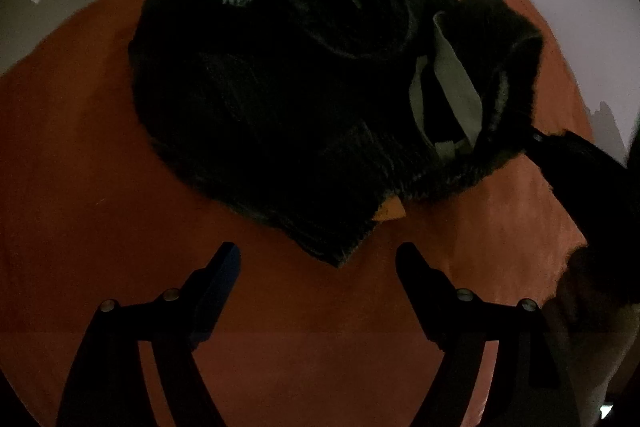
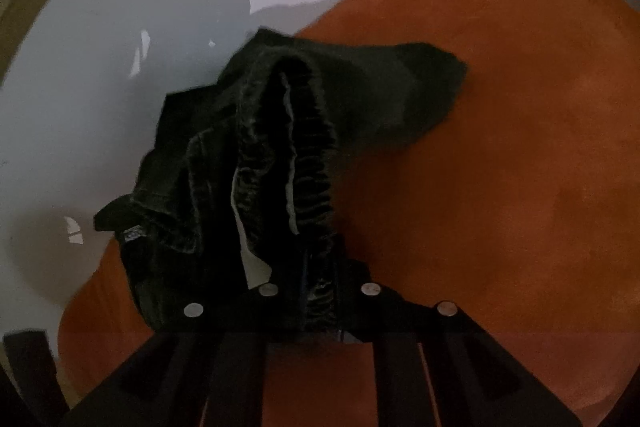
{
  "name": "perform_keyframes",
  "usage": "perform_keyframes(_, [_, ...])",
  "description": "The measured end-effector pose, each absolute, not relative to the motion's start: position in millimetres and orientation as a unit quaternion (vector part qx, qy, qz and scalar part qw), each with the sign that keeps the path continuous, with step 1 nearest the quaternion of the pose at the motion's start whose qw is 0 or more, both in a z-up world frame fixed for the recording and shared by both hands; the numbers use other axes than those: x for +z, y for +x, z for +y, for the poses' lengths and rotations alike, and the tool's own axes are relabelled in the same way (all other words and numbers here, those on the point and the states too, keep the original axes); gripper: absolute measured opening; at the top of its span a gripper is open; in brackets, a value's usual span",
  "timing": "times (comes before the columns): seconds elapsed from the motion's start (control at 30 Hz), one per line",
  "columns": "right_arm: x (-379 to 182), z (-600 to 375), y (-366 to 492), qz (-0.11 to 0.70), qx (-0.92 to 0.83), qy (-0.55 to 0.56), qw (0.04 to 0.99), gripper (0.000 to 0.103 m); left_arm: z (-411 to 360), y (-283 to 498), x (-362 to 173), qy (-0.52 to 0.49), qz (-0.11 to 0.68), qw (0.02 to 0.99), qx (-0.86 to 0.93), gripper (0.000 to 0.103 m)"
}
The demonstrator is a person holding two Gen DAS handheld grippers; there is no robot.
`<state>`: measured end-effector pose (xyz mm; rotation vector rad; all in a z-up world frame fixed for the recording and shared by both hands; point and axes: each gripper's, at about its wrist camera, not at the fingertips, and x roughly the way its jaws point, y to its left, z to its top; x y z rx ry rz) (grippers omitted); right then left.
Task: Fold clothes
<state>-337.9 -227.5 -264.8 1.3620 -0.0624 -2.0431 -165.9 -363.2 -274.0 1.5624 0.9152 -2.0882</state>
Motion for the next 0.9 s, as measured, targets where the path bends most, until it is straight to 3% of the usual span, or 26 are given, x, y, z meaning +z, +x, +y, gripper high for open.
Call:
perform_keyframes(0.17, [-254.2,-148.4,-290.5,-0.105,-0.815,0.475,0.314,0.007,-357.3,-160.9,-257.1,0.548,0.338,0.167,-0.746,0.081])
perform_keyframes(0.37, [-268.3,-51.7,-231.9,-0.165,-0.835,0.469,0.237,0.000,-340.3,-159.1,-231.1,0.539,0.283,0.182,-0.772,0.081])
perform_keyframes(0.53, [-266.9,-12.6,-226.4,-0.139,-0.858,0.443,0.220,0.000,-339.9,-165.2,-241.8,0.558,0.294,0.179,-0.755,0.081])
perform_keyframes(0.67, [-264.8,-22.1,-257.0,-0.107,-0.833,0.474,0.265,0.003,-339.5,-170.1,-250.4,0.572,0.303,0.175,-0.742,0.081])
perform_keyframes(0.7, [-263.8,-24.8,-264.2,-0.110,-0.828,0.475,0.277,0.010,-339.4,-171.3,-252.5,0.576,0.306,0.175,-0.738,0.081])
perform_keyframes(0.77, [-261.7,-30.0,-278.4,-0.115,-0.818,0.477,0.299,0.043,-340.2,-173.2,-256.8,0.581,0.312,0.174,-0.731,0.081])
perform_keyframes(0.8, [-259.1,-30.8,-286.0,-0.122,-0.818,0.474,0.303,0.071,-344.0,-171.7,-258.8,0.579,0.323,0.178,-0.727,0.081])
perform_keyframes(0.83, [-259.2,-32.9,-295.6,-0.125,-0.816,0.475,0.305,0.080,-349.2,-169.4,-260.3,0.575,0.339,0.181,-0.723,0.081])
perform_keyframes(0.9, [-259.5,-37.1,-314.7,-0.130,-0.813,0.477,0.309,0.080,-359.5,-164.9,-263.5,0.565,0.370,0.187,-0.714,0.081])
